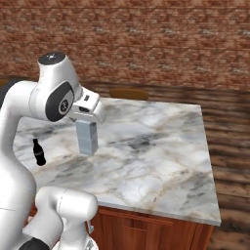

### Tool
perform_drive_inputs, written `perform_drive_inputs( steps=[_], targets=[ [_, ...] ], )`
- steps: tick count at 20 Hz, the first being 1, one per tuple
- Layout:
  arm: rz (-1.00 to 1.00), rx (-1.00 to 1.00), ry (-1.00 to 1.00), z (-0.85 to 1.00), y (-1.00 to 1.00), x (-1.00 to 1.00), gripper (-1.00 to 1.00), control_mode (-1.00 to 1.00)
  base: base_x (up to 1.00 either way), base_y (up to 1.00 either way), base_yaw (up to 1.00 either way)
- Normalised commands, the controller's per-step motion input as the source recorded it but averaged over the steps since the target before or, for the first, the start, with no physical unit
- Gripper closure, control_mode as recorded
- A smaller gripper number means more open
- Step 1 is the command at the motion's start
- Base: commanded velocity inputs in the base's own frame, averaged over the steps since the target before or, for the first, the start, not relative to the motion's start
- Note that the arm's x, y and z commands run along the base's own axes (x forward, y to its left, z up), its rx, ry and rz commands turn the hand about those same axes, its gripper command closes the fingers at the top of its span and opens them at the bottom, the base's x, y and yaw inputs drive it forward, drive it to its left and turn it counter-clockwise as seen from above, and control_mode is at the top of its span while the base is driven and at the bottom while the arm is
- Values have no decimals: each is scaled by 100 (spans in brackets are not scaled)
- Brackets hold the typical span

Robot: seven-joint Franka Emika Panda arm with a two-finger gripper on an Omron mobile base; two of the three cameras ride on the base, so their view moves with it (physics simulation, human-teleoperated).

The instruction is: Move the drinks to the dining counter.

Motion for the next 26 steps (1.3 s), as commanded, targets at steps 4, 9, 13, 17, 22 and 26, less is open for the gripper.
perform_drive_inputs(
  steps=[4,9,13,17,22,26],
  targets=[
    [0,-3,-3,-47,0,62,100,-100,0,0,0],
    [0,-3,0,-46,0,63,100,-100,0,0,0],
    [0,0,0,-30,0,35,100,-100,0,0,0],
    [0,0,0,-29,0,25,100,-100,0,0,0],
    [0,0,0,-22,0,29,100,-100,0,0,0],
    [0,0,0,-25,0,23,100,-100,0,0,0]
  ],
)
